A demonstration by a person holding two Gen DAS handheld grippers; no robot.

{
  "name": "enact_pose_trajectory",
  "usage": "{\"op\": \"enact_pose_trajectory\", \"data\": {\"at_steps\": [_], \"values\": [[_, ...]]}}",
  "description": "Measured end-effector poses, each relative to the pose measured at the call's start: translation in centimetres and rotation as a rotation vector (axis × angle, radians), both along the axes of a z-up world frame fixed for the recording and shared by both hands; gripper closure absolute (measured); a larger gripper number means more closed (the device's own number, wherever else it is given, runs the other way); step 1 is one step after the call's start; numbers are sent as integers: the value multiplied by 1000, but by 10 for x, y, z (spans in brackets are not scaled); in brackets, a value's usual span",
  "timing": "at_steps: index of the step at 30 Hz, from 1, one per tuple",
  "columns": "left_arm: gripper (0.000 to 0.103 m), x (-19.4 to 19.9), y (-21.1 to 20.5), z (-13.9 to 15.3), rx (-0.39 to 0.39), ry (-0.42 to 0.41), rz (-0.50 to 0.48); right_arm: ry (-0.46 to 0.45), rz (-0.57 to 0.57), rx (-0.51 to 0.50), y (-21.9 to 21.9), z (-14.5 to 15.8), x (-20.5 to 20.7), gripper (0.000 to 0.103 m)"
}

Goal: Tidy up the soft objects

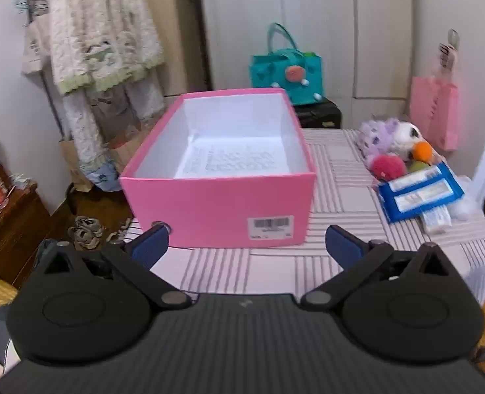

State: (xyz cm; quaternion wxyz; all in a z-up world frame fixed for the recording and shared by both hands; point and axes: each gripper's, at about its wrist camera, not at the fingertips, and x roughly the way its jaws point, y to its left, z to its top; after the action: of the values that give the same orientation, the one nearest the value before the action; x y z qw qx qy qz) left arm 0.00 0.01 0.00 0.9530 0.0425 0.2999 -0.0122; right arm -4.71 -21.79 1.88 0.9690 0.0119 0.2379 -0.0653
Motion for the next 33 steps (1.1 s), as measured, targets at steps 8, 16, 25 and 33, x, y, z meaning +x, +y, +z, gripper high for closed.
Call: {"op": "enact_pose_trajectory", "data": {"at_steps": [8, 16, 25, 33], "values": [[0, 3, 9, 0, -30, -13, 38, -1, 9, -41, 5, -3, -1, 0], [0, -3, -1, -4, -1, -6, -22, -12, 8, -68, 10, -4, -6, 0], [0, -2, -12, -11, 5, 24, -40, -1, -34, -44, -10, -10, -11, 0], [0, -3, -17, -12, 5, 35, -53, -22, -21, -62, -9, -9, -16, 0]]}}
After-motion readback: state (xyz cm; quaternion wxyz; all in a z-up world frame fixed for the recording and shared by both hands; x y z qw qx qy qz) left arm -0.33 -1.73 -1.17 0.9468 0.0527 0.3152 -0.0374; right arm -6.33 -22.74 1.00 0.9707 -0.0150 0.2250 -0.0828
